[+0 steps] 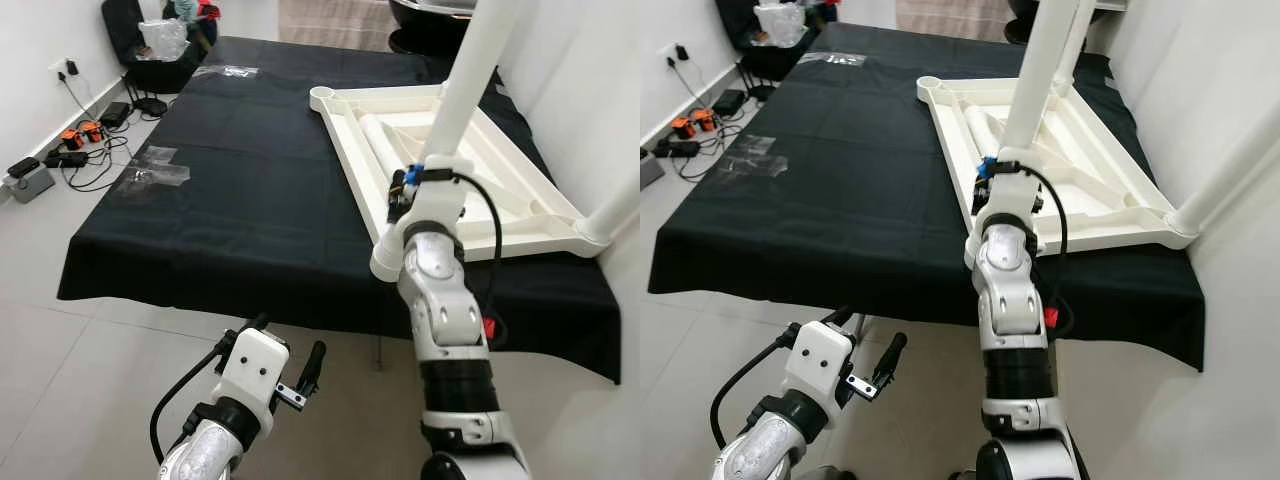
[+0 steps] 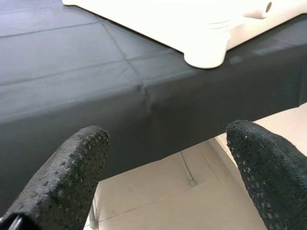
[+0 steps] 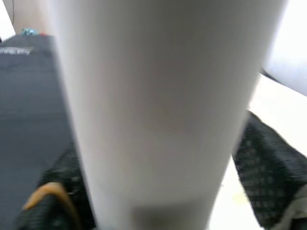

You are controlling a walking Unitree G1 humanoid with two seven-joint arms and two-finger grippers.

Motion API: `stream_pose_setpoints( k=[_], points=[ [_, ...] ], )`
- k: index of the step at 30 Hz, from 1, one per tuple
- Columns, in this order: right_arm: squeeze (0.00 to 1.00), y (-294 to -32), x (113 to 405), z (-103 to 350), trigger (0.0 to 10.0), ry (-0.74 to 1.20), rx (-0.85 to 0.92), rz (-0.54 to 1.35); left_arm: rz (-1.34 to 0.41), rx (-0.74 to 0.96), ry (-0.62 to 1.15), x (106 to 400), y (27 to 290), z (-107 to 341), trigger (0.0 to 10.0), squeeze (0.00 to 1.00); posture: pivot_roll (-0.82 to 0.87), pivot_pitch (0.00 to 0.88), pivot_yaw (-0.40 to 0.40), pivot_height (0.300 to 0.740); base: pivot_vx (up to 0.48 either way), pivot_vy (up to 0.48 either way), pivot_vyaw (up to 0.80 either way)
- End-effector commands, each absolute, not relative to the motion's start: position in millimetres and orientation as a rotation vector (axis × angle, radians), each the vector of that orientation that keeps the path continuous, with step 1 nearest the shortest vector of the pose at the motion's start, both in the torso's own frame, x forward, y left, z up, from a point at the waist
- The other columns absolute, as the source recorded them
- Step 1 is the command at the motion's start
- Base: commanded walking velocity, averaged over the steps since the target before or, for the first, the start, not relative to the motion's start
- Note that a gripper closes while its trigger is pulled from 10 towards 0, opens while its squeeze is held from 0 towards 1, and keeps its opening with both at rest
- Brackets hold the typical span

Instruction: Building children table

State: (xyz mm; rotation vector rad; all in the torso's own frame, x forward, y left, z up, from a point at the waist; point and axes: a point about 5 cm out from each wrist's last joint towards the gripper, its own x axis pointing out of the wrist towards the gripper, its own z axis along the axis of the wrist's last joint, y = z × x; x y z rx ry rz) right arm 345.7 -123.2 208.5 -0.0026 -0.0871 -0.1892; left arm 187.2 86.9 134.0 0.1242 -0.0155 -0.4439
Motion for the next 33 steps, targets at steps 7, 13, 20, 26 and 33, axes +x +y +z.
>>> stream_pose_setpoints(
  k=[7, 13, 20, 26, 33],
  points=[
    [0.00, -119, 361, 202, 10.0, -0.023, 0.047, 0.222, -0.446, 0.125, -0.001, 187, 86, 130, 10.0, 0.00, 0.08, 0.126, -0.080, 0.740, 0.000, 0.000, 0.00],
    [0.00, -117, 356, 207, 10.0, 0.014, 0.101, 0.663, -0.446, 0.124, -0.002, 188, 85, 130, 10.0, 0.00, 0.08, 0.127, -0.082, 0.740, 0.000, 0.000, 0.00],
    [0.00, -125, 361, 223, 10.0, -0.029, 0.066, 0.961, -0.441, 0.125, -0.008, 188, 86, 131, 10.0, 0.00, 0.08, 0.125, -0.088, 0.740, 0.000, 0.000, 0.00],
    [0.00, -116, 362, 223, 10.0, -0.034, 0.028, 1.134, -0.442, 0.124, -0.008, 187, 86, 130, 10.0, 0.00, 0.09, 0.116, -0.088, 0.740, 0.000, 0.000, 0.00],
    [0.00, -103, 368, 226, 10.0, -0.045, 0.065, 1.149, -0.443, 0.125, -0.006, 186, 85, 130, 10.0, 0.00, 0.09, 0.111, -0.089, 0.740, 0.000, 0.000, 0.00]
  ],
)
